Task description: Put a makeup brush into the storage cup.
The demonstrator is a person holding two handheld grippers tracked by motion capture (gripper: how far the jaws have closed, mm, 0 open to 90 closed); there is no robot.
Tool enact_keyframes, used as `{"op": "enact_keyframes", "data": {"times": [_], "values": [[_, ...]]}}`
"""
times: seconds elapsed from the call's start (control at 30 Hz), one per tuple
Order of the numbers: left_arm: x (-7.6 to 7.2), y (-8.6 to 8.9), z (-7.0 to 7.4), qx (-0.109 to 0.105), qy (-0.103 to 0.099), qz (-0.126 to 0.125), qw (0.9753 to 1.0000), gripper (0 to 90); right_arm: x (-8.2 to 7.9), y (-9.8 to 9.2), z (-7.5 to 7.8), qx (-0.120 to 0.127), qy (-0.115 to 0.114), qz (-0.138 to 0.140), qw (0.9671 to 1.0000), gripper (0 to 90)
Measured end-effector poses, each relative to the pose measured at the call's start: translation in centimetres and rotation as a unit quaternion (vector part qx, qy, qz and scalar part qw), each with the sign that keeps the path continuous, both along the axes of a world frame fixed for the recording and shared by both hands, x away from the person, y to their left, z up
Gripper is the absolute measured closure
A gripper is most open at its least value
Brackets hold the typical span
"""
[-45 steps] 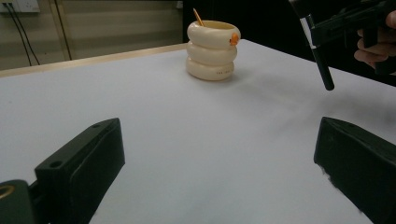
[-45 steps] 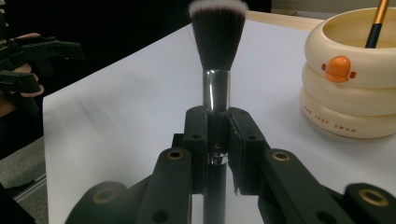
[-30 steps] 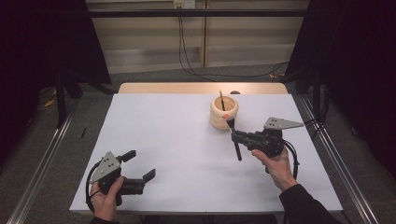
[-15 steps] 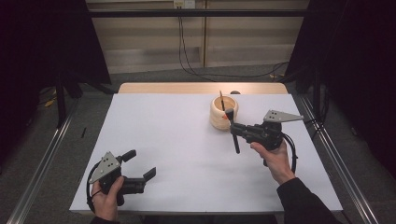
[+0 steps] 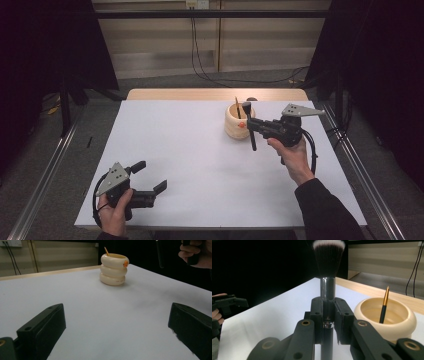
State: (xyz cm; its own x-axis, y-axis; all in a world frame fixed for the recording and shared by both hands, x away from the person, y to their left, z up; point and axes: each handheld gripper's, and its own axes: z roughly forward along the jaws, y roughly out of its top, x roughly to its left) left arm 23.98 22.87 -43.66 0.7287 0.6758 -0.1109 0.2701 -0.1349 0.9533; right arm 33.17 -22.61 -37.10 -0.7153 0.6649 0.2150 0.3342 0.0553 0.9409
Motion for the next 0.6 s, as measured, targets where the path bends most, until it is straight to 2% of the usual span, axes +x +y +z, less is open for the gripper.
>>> {"op": "enact_keyframes", "data": {"times": [0.47, 0.6], "values": [[0.0, 0.1, 0.0, 0.001, 0.002, -0.005, 1.0, 1.3, 2.7, 0.3, 0.3, -0.002, -0.003, -0.017, 0.9998, 79.0], [0.0, 0.1, 0.0, 0.001, 0.003, 0.001, 1.0, 1.4, 3.3, 0.6, 0.5, 0.0, -0.004, -0.023, 0.9997, 78.9]]}}
